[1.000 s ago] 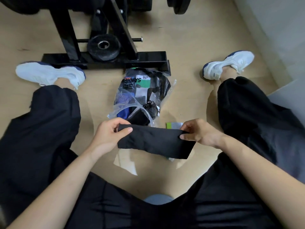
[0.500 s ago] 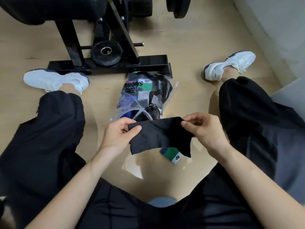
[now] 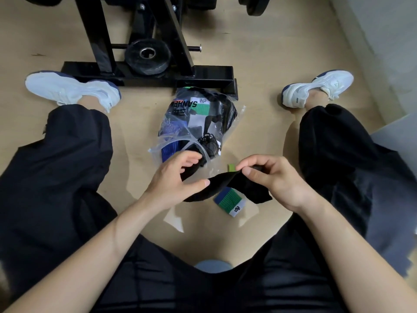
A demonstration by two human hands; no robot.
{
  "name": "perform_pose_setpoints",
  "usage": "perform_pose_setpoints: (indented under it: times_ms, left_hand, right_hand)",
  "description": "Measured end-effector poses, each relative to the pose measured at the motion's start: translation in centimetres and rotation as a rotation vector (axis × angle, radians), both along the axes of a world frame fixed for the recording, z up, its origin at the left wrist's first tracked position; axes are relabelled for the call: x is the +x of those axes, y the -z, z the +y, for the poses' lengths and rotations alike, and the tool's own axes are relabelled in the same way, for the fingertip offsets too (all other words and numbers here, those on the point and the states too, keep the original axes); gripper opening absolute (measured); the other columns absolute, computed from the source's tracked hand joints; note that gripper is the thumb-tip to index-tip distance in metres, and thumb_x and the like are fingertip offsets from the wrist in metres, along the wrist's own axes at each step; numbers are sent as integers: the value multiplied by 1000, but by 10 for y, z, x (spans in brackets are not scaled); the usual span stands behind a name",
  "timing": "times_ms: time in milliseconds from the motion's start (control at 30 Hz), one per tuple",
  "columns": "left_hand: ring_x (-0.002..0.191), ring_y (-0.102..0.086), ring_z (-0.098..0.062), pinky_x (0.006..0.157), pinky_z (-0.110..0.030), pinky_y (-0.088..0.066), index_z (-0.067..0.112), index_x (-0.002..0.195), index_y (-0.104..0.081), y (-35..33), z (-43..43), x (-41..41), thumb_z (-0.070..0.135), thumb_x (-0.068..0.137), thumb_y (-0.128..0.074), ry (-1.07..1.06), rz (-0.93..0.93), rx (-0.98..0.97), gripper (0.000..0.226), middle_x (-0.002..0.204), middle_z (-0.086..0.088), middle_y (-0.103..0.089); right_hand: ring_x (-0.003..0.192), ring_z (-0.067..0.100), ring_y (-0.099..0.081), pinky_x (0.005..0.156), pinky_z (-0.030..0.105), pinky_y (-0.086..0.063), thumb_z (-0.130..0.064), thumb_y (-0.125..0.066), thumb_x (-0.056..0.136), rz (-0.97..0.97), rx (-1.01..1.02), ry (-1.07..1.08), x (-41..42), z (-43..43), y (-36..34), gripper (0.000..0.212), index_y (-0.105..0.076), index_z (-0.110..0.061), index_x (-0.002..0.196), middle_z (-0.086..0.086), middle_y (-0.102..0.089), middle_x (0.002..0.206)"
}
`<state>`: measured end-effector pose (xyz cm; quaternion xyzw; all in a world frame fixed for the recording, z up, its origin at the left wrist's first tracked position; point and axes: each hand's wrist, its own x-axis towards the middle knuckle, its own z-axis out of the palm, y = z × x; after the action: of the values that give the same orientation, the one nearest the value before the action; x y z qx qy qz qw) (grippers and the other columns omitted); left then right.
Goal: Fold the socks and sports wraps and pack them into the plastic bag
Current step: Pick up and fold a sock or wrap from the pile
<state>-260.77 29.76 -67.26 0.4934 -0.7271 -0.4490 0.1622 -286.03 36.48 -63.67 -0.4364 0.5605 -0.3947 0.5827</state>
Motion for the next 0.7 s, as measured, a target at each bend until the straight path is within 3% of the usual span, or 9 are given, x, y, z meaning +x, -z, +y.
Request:
perform_pose_setpoints:
  times_ms: [67,133,233,333,433,500,567,633,700]
  left_hand:
    - [133,-46,1,110,-21,-38,34,142,-51,-2,2,-8,31,78,-85,147,90,-21,72,139,19,-53]
    - [135,-44,2,112,-16,-33,30,141,-54,1,5,-20,28,81,-84,286,104,0,67,139,20,-54]
    - [116,-61,-1,104,-25,-45,23,117,-70,12,9,-29,25,85,-81,323,116,93,34,115,17,-70]
    - [95,-70,-13,91,-38,-55,16,98,-73,19,12,-27,18,92,-73,275,147,152,7,94,5,-74]
    - [77,-65,-14,73,-33,-50,11,92,-70,14,13,-24,10,95,-63,246,176,203,8,80,6,-69]
    - [64,-45,-11,63,-33,-35,5,76,-58,8,12,-23,9,98,-58,228,185,219,22,66,3,-49]
    - [65,-41,-10,63,-31,-33,6,74,-58,2,10,-23,8,101,-55,190,226,254,27,65,0,-45]
    - [70,-48,-9,67,-26,-38,12,82,-67,-2,9,-23,8,102,-54,149,277,268,24,69,-3,-55]
    - [77,-52,-15,74,-32,-41,5,91,-67,-5,8,-23,15,101,-55,121,322,256,18,79,-21,-61]
  right_hand:
    - [80,18,-62,75,24,-51,-21,-67,88,20,-29,-97,-3,-2,1,15,-75,-12,97,15,-70,89]
    - [88,22,-63,82,27,-51,-19,-67,89,24,-59,-142,-3,-4,3,14,-75,-13,99,21,-70,98]
    - [91,22,-66,86,29,-53,-15,-68,87,-10,-65,-100,-1,-6,5,13,-75,-10,98,17,-73,99]
    - [87,17,-66,84,28,-53,-10,-70,86,26,-58,-9,-3,-7,7,11,-73,-6,96,8,-72,92]
    - [83,10,-64,80,22,-51,-2,-70,87,69,-77,100,-6,-10,9,8,-73,-9,90,-4,-71,84]
    - [79,5,-61,78,19,-49,-2,-72,86,130,-101,193,-7,-13,10,10,-72,-11,89,-10,-69,81]
    - [76,4,-59,77,17,-49,-3,-74,85,236,-124,254,-10,-16,12,9,-72,-9,93,-9,-68,82]
    - [75,6,-58,76,19,-50,-5,-76,84,315,-134,287,-12,-16,16,16,-72,-8,99,-6,-69,87]
    - [81,10,-64,77,23,-55,-8,-78,83,341,-129,306,-11,-14,22,27,-69,-11,108,-2,-71,99]
